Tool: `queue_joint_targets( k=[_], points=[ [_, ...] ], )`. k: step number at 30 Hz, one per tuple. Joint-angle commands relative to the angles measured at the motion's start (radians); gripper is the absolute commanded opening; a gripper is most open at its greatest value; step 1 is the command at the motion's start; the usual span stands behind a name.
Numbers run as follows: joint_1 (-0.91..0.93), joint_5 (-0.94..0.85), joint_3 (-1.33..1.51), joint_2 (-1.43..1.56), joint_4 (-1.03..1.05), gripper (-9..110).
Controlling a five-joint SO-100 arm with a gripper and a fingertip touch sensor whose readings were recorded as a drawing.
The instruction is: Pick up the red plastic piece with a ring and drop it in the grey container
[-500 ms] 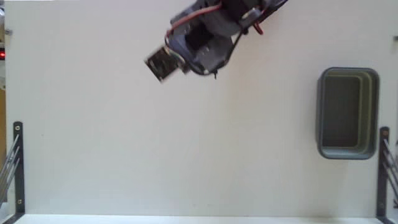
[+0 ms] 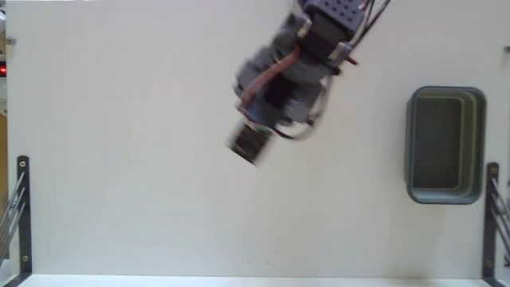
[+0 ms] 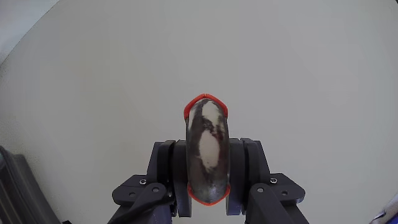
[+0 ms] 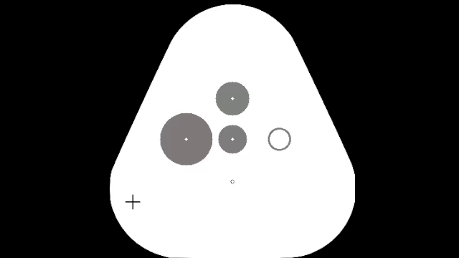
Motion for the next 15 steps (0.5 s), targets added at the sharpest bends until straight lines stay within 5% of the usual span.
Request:
queue_joint_targets(
  k=[1,15],
  points=[
    [-0.085,0.003,-0.07,-0.013,-0.048,29],
    [-0.465,0.003,-0.186,-0.175,-0.094,29]
  ],
)
